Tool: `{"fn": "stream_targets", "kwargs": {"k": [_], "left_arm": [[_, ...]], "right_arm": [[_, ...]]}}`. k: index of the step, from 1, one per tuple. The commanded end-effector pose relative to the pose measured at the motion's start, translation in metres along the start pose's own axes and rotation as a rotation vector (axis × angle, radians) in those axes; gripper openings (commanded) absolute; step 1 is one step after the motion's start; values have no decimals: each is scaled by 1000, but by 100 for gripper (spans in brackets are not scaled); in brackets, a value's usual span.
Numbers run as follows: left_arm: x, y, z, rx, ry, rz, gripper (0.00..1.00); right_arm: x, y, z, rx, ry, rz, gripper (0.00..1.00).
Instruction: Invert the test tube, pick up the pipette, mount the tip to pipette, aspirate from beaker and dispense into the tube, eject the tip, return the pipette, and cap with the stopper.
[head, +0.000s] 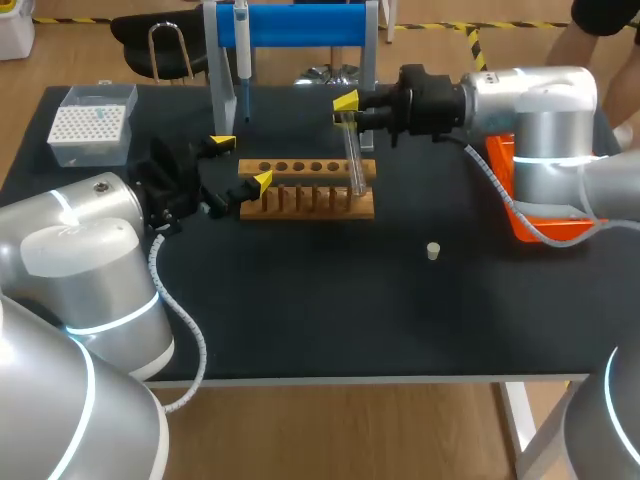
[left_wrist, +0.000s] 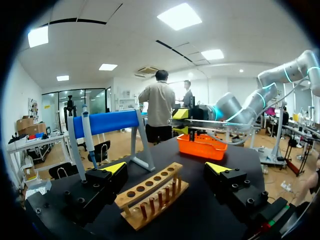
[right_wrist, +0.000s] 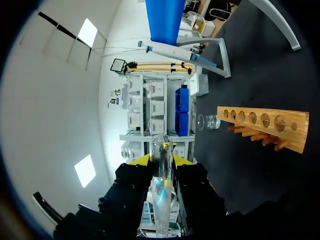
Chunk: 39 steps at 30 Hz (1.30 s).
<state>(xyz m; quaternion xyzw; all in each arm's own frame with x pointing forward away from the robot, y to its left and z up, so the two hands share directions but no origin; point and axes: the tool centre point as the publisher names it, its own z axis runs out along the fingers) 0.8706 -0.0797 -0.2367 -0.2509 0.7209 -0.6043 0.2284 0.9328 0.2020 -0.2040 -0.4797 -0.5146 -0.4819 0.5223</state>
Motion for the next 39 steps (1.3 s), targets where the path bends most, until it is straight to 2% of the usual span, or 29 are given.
{"fn": "stream_targets", "kwargs": {"k": [1,18,19,20,22,25,26,27,37,39], "left_arm": [[1,1,0,5,-5,1,100],[1,1,0,5,-5,1,100],[0,-2,1,11,-16,92,100],[0,-7,2,67,-9,176,100],[4,-19,5,279,45,239,100],[9,-28,9,334,128,484,100],[11,-31,9,350,157,596,100],[12,-32,9,324,147,639,100],[12,-32,9,324,147,639,100],[9,-38,4,392,107,780,100]], "right_arm": [[0,-2,-1,-3,-30,4,0],[0,-2,-1,-9,-35,7,0],[0,-2,-1,-9,-35,7,0],[0,-2,-1,-9,-35,7,0],[0,-2,-1,-9,-35,7,0],[0,-2,-1,-9,-35,7,0],[0,-2,-1,-9,-35,7,0],[0,-2,-1,-9,-35,7,0],[0,-2,-1,-9,-35,7,0],[0,-2,-1,-9,-35,7,0]]}}
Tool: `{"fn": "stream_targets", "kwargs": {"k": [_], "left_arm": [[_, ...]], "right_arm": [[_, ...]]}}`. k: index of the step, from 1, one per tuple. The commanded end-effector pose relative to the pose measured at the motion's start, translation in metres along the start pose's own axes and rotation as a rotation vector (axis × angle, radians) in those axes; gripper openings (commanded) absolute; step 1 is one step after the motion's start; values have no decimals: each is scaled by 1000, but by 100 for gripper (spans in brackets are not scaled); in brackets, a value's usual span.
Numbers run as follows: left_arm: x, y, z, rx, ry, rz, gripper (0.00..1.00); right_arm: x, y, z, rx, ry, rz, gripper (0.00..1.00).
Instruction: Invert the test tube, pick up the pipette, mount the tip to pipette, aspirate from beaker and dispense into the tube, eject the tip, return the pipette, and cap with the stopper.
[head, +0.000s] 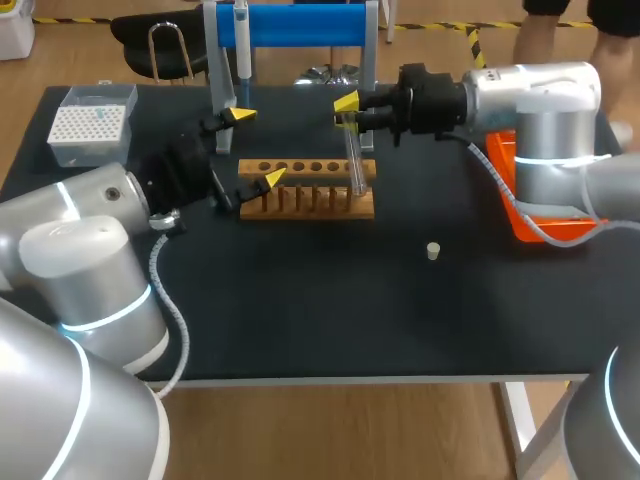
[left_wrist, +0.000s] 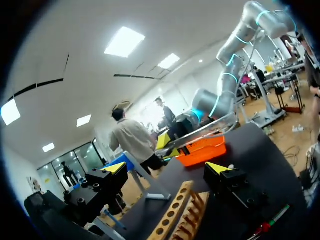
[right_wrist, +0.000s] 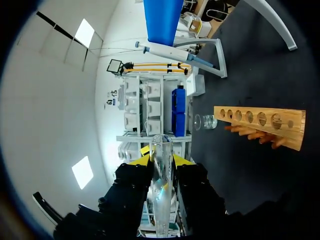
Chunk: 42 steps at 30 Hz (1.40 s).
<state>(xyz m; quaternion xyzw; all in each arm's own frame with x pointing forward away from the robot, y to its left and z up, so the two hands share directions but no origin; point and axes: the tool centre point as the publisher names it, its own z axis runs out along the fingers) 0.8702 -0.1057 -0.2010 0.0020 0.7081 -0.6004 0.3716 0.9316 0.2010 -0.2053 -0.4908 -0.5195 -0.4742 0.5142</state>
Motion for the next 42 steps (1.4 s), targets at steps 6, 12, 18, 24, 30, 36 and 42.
{"fn": "stream_targets", "kwargs": {"k": [6,12,18,24,30,36,42], "left_arm": [[-10,2,-17,220,16,542,100],[-11,-4,-15,224,94,772,100],[-7,-9,-7,181,145,883,100],[6,-12,8,228,145,915,100],[20,-12,27,271,142,946,100],[29,-24,45,304,141,990,100],[37,-32,60,331,175,1013,100]], "right_arm": [[1,-1,0,-2,-4,0,0],[1,-1,0,-2,-4,0,0],[1,-1,0,-2,-4,0,0],[1,-1,0,-2,-4,0,0],[1,-1,0,-2,-4,0,0],[1,-1,0,-2,-4,0,0],[1,-1,0,-2,-4,0,0]]}}
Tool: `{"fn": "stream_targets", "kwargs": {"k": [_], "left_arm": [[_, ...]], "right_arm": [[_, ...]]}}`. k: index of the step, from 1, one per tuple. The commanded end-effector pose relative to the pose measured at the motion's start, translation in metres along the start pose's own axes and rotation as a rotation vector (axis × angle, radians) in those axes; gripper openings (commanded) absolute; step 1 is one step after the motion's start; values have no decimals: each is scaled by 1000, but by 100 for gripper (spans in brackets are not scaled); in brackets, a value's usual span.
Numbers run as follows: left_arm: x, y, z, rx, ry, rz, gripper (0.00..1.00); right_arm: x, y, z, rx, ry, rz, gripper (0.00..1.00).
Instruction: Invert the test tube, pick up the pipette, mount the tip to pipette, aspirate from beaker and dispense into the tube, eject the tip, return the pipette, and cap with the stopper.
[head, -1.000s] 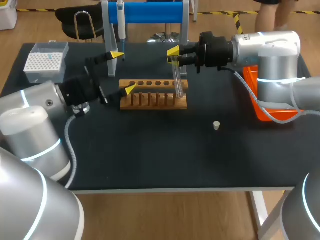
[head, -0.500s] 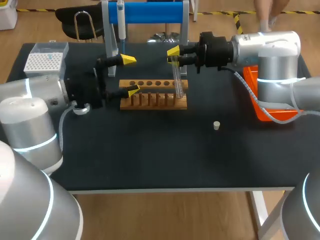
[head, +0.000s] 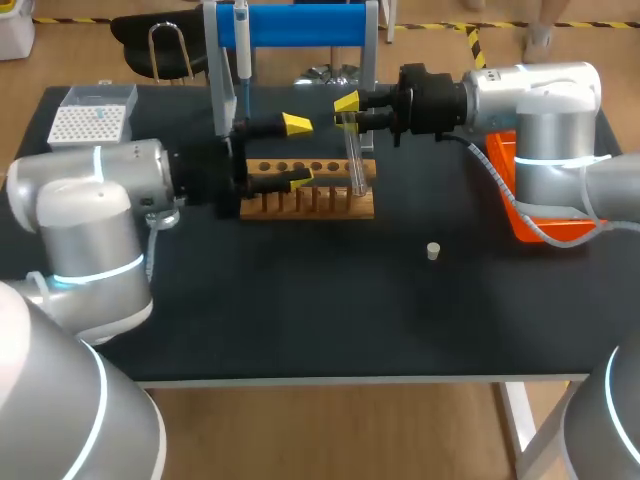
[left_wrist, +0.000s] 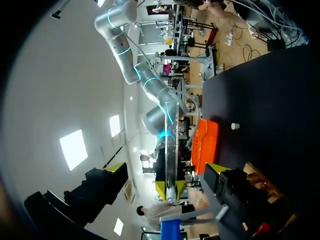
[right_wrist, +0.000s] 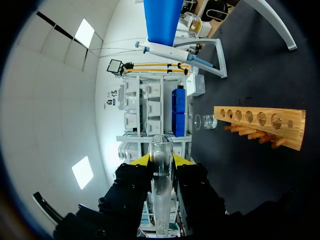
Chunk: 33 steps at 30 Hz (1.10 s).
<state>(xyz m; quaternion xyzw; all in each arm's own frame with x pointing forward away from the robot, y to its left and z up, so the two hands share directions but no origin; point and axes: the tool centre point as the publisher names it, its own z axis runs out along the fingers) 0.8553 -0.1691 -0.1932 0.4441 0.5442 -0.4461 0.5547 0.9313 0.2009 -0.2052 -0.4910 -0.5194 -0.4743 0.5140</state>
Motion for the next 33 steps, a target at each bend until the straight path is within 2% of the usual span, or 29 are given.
{"fn": "stream_targets", "kwargs": {"k": [1,10,26,31,33], "left_arm": [[0,1,17,27,27,9,100],[0,-12,39,110,49,13,100],[5,-25,62,158,25,3,100],[5,-25,68,166,20,3,92],[5,-25,69,169,16,3,83]], "right_arm": [[1,-1,0,-1,-4,0,0],[1,-1,0,-1,-4,0,0],[1,-1,0,-1,-4,0,0],[1,-1,0,-1,-4,0,0],[1,-1,0,-1,-4,0,0]]}}
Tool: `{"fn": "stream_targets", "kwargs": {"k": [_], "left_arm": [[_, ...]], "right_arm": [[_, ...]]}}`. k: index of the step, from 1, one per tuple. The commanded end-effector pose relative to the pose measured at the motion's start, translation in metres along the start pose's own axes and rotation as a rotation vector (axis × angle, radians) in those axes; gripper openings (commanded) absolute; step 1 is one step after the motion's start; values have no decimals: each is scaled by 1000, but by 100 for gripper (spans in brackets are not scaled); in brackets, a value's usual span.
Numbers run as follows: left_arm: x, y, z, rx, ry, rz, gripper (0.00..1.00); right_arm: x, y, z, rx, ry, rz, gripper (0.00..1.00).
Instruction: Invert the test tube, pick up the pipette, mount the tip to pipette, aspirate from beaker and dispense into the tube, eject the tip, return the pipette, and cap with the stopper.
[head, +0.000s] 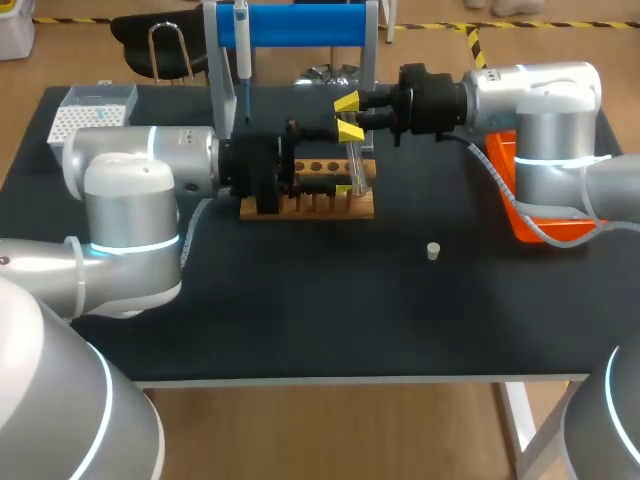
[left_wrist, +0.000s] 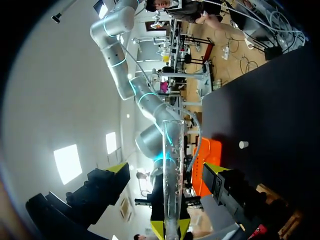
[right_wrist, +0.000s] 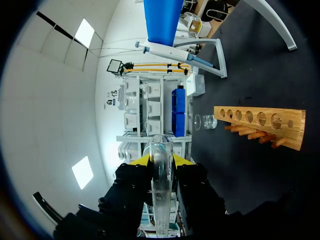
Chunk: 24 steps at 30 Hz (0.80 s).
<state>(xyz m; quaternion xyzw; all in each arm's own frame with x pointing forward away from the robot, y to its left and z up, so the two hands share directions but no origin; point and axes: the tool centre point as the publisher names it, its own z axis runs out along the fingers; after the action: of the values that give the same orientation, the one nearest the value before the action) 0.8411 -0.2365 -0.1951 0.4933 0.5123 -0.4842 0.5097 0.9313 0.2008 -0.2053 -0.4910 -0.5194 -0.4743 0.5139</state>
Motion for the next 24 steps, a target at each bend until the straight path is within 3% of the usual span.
{"fn": "stream_targets", "kwargs": {"k": [1,8,24], "left_arm": [[3,4,6,4,-7,4,79],[3,4,7,11,-13,6,67],[4,3,10,32,-13,0,57]], "right_arm": [[1,-1,0,-1,-4,0,0],[1,-1,0,-1,-4,0,0],[1,-1,0,-1,-4,0,0]]}}
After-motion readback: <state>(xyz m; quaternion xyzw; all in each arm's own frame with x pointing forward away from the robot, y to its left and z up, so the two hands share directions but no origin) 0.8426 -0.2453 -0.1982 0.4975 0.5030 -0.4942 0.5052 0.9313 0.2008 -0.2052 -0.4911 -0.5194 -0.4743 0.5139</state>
